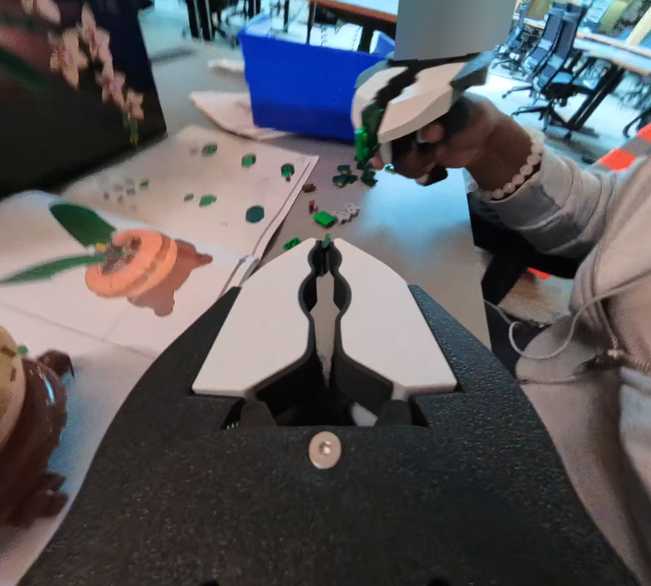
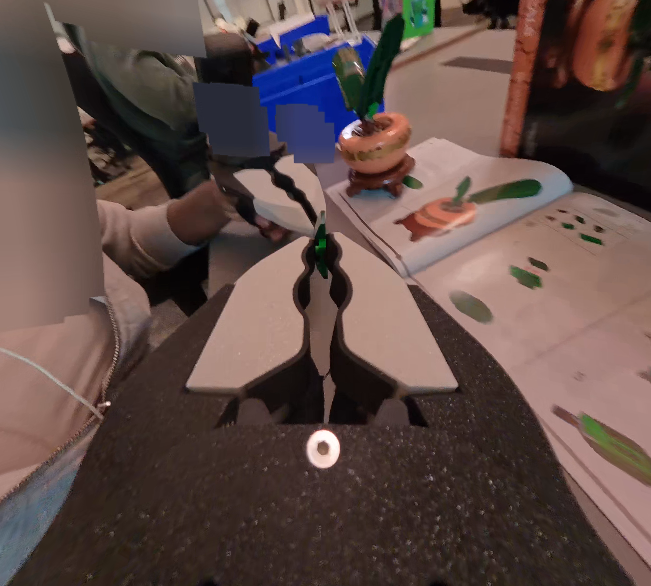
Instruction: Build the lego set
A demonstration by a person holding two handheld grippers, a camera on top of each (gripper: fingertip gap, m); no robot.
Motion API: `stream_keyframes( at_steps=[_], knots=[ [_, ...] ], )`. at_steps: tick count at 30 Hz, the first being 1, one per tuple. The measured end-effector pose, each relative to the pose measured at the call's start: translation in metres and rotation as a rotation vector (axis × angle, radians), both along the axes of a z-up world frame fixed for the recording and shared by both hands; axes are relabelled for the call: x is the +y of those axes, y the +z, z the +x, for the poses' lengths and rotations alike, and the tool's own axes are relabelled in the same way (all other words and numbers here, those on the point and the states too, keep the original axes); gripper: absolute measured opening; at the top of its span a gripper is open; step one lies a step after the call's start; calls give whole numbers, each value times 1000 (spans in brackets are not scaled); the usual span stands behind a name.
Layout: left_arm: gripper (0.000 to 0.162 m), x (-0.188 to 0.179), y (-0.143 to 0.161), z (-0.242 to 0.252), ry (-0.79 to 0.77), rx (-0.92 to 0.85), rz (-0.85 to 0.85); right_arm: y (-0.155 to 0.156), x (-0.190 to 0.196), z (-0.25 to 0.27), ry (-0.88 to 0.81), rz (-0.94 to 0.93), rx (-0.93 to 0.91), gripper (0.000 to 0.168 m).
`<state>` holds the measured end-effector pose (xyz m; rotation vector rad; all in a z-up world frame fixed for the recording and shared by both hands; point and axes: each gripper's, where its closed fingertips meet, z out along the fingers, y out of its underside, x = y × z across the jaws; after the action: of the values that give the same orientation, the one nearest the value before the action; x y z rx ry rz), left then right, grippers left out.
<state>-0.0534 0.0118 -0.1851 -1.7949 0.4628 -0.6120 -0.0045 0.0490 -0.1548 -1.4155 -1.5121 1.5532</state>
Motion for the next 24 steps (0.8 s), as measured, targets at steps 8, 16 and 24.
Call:
stream_keyframes(
  at_steps=[8, 16, 24],
  knots=[
    [3, -2, -51, 4, -28, 64, -416, -24, -2, 4, 41, -8, -153, 6],
    [43, -8, -58, 0, -23, 252, -365, -26, -8, 4, 88, -86, -156, 6],
    [32, -8, -9, 16, -88, 86, -78, -17, -20, 5, 185, -156, -97, 6]
  ],
)
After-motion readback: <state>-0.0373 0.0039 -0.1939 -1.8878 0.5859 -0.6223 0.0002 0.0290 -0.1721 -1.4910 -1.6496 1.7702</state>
